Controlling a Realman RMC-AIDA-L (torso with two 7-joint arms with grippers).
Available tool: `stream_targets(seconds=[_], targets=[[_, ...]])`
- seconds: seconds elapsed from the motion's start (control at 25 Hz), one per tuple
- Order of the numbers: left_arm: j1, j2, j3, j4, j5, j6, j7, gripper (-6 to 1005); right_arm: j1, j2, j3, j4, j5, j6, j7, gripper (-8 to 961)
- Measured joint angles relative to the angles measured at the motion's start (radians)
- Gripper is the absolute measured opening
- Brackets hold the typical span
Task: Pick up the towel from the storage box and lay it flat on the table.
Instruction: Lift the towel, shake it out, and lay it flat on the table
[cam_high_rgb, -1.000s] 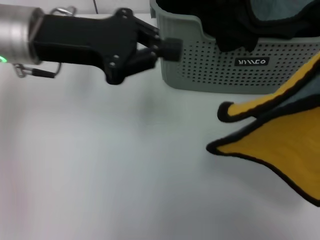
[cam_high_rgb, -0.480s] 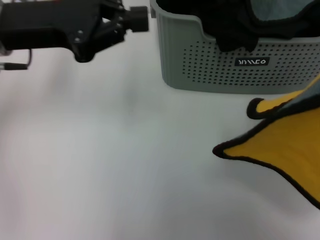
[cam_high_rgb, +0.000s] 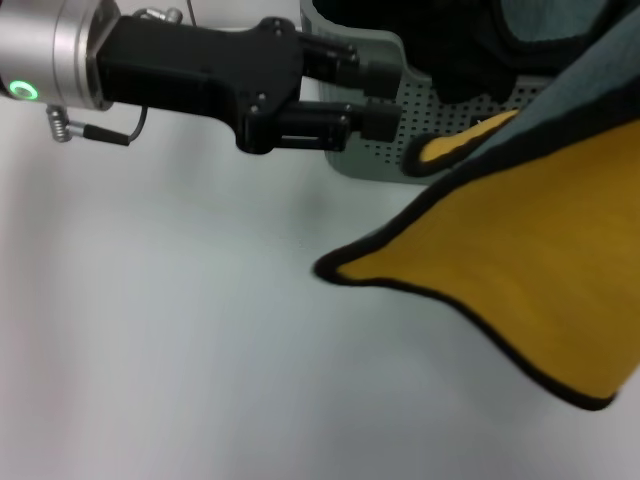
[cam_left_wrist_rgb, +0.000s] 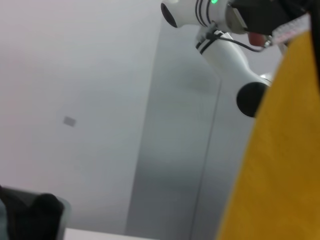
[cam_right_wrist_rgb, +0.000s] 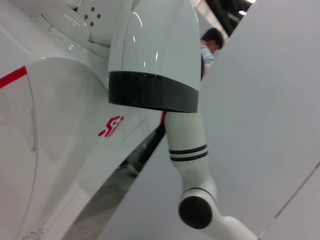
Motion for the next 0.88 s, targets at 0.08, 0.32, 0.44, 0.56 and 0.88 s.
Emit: stream_targets(seconds=[0.08, 0.32, 0.44, 0.56, 0.88], targets=[[-0.005, 0.0, -0.003, -0.002, -0.009, -0.013, -0.005, 249, 0.022, -0.007, -0.02, 0.015, -0.001, 0.0, 0.008, 47], [-0.029, -0.012, 0.01, -0.003, -0.045, -0.03, -0.025, 497, 0.064, -0.012, -0.05, 0.044, -0.004, -0.001, 0.02, 49], [-0.044, -0.04, 0.061, -0.001, -0.044, -0.021, -0.013, 506, 0.073, -0.009, -0.052, 0.057, -0.006, -0.001, 0.02, 51], [-0.045, -0.067, 0.104, 0.006, -0.051, -0.015, 0.007, 496, 0.072, -0.006, -0.054, 0.065, -0.007, 0.0, 0.02, 52], [-0.011, -0.067, 0.098, 0.027, -0.055, -0.001, 0.012, 412, 0.0, -0.001, -0.048, 0.063, 0.002, 0.0, 0.023, 55]])
